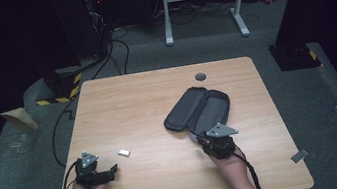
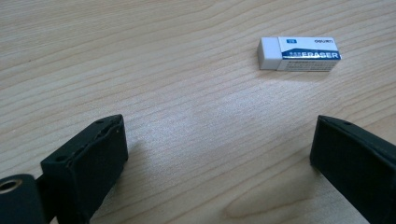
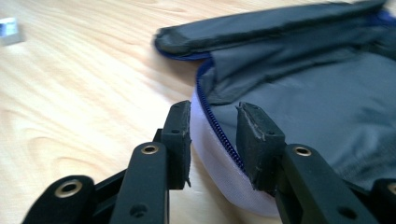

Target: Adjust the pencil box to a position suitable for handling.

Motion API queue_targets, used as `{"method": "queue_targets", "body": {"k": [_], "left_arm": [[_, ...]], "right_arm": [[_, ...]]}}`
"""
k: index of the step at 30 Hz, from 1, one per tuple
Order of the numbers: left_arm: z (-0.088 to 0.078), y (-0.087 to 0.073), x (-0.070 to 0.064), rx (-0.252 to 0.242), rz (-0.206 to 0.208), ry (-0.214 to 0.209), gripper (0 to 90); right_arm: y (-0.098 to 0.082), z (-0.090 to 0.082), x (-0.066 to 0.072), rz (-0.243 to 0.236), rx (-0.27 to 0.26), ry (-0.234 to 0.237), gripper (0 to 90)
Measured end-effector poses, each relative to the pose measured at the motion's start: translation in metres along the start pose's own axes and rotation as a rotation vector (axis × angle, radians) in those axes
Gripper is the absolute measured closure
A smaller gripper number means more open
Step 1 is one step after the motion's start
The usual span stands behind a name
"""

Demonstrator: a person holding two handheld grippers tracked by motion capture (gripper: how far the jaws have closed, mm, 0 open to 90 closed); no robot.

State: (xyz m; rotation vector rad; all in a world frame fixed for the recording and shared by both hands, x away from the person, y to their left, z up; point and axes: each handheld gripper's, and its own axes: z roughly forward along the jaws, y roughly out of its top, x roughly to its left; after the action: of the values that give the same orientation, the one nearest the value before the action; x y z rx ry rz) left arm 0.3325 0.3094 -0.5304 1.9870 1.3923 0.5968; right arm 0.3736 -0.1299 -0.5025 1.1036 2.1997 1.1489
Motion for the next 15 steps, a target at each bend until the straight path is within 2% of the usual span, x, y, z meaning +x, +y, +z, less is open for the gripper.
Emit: {"method": "queue_targets", "body": {"k": [4,9,11,15], "left_arm": [[0.0,0.0,0.0,0.0,0.002,-0.001,4.4],[0.0,0.0,0.0,-0.001,0.002,-0.002,4.5],[0.0,0.0,0.0,-0.003,0.003,-0.003,4.6],[0.0,0.0,0.0,-0.003,0.002,-0.004,4.6]], "right_arm": [[0.002,0.001,0.023,-0.038,0.001,0.034,65.6],[0.006,0.004,0.043,-0.071,-0.006,0.078,63.5],[0.007,0.003,0.045,-0.056,-0.021,0.097,60.9],[0.012,-0.004,0.04,-0.036,-0.054,0.086,57.5]]}}
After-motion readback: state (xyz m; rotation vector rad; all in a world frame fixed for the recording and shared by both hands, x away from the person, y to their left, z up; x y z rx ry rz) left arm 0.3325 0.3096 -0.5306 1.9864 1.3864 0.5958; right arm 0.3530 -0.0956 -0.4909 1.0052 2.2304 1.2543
